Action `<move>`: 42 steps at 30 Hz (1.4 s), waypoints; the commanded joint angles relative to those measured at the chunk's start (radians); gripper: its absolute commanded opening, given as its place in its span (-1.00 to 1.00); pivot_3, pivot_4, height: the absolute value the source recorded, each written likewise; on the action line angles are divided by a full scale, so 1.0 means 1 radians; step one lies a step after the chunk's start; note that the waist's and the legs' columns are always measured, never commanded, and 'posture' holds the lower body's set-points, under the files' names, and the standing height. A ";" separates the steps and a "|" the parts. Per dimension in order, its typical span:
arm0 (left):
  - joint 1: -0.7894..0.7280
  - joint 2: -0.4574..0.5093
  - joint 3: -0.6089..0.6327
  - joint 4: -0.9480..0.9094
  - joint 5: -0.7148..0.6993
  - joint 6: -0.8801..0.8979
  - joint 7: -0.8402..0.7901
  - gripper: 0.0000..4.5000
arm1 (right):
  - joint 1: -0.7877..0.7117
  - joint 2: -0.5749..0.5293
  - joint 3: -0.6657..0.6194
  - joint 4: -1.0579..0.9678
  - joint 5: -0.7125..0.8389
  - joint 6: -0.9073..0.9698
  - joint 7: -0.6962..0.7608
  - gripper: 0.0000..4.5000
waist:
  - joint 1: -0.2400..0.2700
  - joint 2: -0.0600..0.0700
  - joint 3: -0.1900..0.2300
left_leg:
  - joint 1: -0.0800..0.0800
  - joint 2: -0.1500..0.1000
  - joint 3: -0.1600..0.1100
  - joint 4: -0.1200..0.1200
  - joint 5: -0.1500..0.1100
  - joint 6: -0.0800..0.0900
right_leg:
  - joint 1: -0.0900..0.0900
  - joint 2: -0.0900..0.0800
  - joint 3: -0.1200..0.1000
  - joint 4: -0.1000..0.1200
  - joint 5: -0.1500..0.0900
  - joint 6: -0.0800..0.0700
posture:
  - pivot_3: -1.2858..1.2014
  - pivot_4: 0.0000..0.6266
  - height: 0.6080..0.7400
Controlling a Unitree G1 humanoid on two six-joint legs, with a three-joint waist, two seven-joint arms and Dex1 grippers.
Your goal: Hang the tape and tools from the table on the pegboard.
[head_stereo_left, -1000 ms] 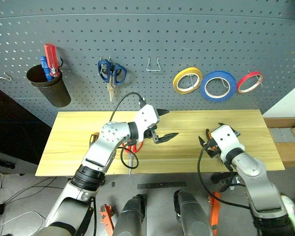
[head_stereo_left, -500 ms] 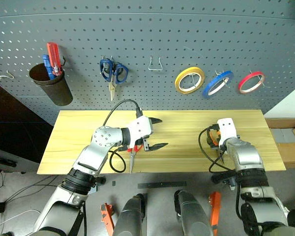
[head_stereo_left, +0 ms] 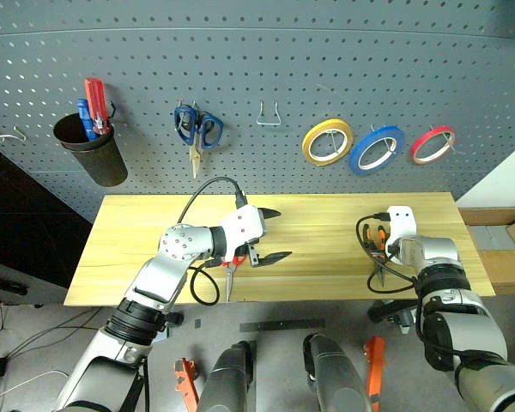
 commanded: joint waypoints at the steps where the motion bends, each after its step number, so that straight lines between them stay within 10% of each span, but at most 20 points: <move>1: 0.006 0.008 0.022 -0.039 -0.003 -0.013 0.001 1.00 | 0.014 0.022 -0.018 0.040 0.035 0.059 -0.010 0.43 | 0.000 -0.004 -0.003 | 0.000 0.000 0.000 0.000 0.000 0.000 | 0.000 0.000 0.000 0.000 0.000 0.000 | -0.09 -0.24 1.00; 4: 0.010 0.004 0.035 -0.035 -0.022 0.008 0.004 1.00 | 0.021 0.039 -0.001 0.002 0.035 0.053 -0.026 0.05 | -0.001 -0.006 -0.006 | 0.001 0.000 0.001 0.000 0.000 0.000 | 0.000 0.000 0.001 0.000 0.000 0.000 | -0.09 -0.25 1.00; 22: 0.136 -0.010 0.378 -0.177 -0.177 0.162 0.256 1.00 | 0.238 0.260 0.383 -1.411 0.058 0.355 -0.089 0.04 | -0.009 -0.006 -0.008 | 0.001 0.003 0.007 -0.001 0.000 -0.001 | -0.012 0.005 0.017 0.011 0.000 0.002 | -0.07 -0.29 1.00; 42: 0.082 -0.010 0.411 -0.247 -0.194 0.196 0.359 1.00 | -0.489 0.411 0.261 -0.569 0.037 -0.417 -0.107 0.04 | 0.017 -0.009 -0.011 | -0.004 0.003 0.008 -0.002 0.000 -0.004 | -0.021 0.005 0.018 0.012 0.004 -0.002 | 0.02 -0.43 1.00</move>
